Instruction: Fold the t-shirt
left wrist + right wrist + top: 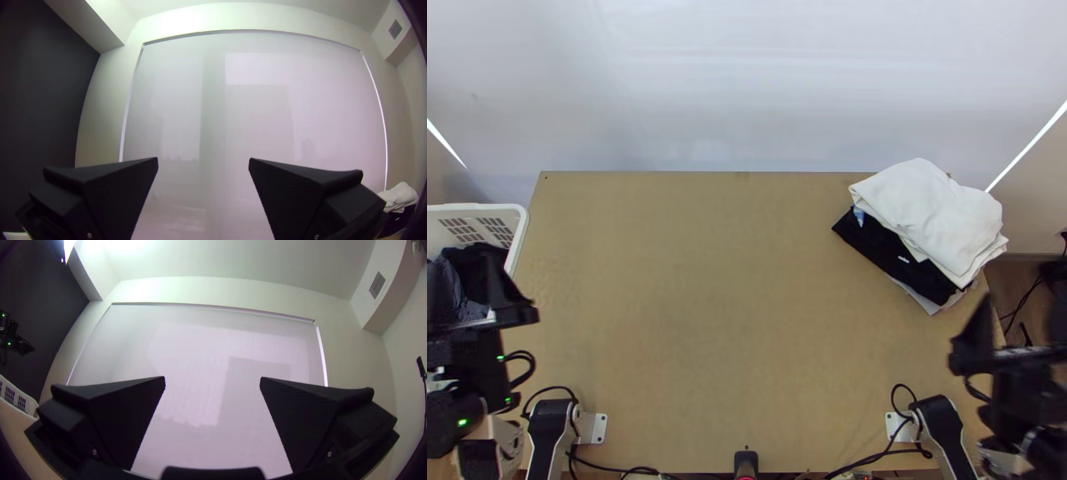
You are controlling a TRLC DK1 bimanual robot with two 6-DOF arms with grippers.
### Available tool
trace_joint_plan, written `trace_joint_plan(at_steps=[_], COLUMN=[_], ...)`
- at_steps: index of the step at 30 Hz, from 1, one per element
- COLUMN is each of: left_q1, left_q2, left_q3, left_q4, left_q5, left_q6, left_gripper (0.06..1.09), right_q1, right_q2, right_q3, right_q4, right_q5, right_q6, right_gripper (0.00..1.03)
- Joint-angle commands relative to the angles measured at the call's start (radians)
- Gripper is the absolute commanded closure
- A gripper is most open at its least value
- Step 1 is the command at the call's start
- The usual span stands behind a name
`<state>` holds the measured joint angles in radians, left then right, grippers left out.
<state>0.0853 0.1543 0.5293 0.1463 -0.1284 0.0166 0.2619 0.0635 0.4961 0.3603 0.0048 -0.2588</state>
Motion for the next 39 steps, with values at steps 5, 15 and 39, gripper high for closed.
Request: trace_joint_plan(at_steps=[5,15,39], left_q1=[-0.113,-0.154,-0.137], left_q2=[-0.157,-0.157,-0.156], left_q3=[-0.371,-0.532,-0.529], left_q4=[0.095,0.03,-0.125], left_q5=[0.019,0.016,0.024], left_q6=[0.032,-0.067,-0.149], left_gripper=[0.1,0.1,0.1], right_q1=[0.002,-0.043,-0.108], right_q2=[-0.073,-0.068,-0.065], right_q3=[-0.45,-0.493,-0.487], right_q4=[0.14,-0.277,-0.371], right_q5=[-0.02,-0.012,0.009], right_q6=[0.039,0.138,0.135], right_gripper=[0.04,0.04,0.04])
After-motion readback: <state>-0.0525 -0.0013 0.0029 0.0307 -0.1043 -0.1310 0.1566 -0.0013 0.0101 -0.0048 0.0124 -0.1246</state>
